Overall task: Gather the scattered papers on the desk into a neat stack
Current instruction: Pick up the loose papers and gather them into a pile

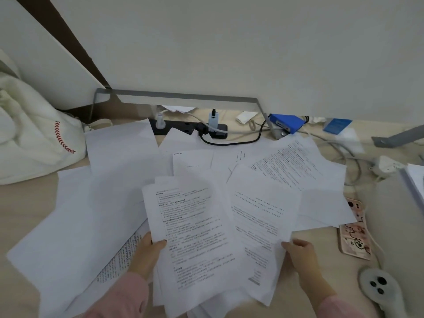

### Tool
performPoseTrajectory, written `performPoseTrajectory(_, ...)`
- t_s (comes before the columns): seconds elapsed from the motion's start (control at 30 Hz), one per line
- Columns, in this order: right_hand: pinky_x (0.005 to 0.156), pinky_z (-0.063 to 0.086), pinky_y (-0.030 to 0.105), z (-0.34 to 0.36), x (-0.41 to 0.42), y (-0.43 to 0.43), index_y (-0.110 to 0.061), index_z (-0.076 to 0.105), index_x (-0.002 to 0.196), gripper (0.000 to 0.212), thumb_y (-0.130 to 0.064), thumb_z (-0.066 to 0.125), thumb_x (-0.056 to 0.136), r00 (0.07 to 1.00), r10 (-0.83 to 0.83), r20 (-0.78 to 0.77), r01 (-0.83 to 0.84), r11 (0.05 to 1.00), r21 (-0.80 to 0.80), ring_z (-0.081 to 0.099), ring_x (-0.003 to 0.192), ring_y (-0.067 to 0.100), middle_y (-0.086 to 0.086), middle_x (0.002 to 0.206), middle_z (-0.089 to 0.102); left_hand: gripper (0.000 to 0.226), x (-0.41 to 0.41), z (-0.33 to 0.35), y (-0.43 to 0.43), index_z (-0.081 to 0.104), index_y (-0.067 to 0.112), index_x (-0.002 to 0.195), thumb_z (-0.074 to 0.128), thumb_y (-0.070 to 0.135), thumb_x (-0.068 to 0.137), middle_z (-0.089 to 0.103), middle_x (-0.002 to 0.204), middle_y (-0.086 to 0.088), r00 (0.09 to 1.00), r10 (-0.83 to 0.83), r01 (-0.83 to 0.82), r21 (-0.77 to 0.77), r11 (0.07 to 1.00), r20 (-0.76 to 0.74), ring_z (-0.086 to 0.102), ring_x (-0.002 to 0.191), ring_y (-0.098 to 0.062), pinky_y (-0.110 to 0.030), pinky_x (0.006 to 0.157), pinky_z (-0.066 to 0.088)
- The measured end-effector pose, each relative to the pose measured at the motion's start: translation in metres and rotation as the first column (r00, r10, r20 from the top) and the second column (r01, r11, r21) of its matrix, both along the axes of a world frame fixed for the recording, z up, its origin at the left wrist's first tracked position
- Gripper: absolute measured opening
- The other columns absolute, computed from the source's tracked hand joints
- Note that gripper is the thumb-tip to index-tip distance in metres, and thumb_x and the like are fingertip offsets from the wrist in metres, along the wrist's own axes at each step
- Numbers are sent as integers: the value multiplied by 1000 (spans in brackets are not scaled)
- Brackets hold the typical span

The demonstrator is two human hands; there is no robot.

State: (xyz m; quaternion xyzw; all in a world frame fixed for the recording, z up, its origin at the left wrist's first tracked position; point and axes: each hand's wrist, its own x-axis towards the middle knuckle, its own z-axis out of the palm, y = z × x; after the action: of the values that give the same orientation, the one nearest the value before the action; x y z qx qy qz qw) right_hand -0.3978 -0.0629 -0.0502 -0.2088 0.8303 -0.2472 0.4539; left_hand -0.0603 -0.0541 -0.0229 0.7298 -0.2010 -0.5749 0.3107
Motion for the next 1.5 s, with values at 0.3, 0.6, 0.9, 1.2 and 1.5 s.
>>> performPoseTrajectory(0.3, 77, 48, 39, -6, -2, -22, -2, 57, 102, 45, -24, 74, 67, 999, 52, -2, -52, 999, 3, 59, 93, 33, 16, 104, 63, 24, 7, 4, 12, 55, 13, 107, 51, -2, 89, 61, 92, -2, 997, 55, -56, -7, 998, -52, 56, 92, -25, -31, 77, 46)
performPoseTrajectory(0.6, 68, 48, 40, 33, 16, -32, 5, 58, 91, 21, -16, 55, 91, 930, 324, -175, -352, 922, -163, 56, 69, 27, 15, 77, 59, 27, 10, 8, 15, 55, 18, 106, 49, -3, 90, 61, 94, 0, 996, 53, -53, -9, 999, -78, 57, 83, -19, -27, 69, 46)
performPoseTrajectory(0.9, 47, 48, 10, 124, 10, -64, -25, 49, 70, 26, -15, 49, 93, 990, -112, 88, 142, 717, -683, 52, 64, 5, -10, 71, 55, 39, 13, 5, 19, 52, 16, 126, 46, -3, 92, 60, 116, -8, 995, 78, -78, 1, 997, -62, 57, 104, -27, -37, 90, 47)
performPoseTrajectory(1.2, 50, 56, 19, 75, 62, -13, -9, 57, 80, 11, -10, 54, 91, 795, -184, 579, 357, 912, -200, 66, 54, 13, 9, 76, 58, 18, -5, 12, 23, 59, 18, 108, 55, 21, 91, 66, 111, -11, 980, 121, -124, -7, 992, -159, 62, 93, -25, -32, 73, 50)
performPoseTrajectory(1.5, 56, 55, 24, 53, 127, 27, 1, 63, 93, 26, -23, 53, 92, 747, 56, 662, -85, 996, 12, 61, 60, 18, 8, 73, 70, 27, -29, 24, 25, 58, 19, 109, 57, 34, 87, 69, 100, -6, 971, 141, -154, -55, 987, -191, 65, 84, -21, -27, 62, 56)
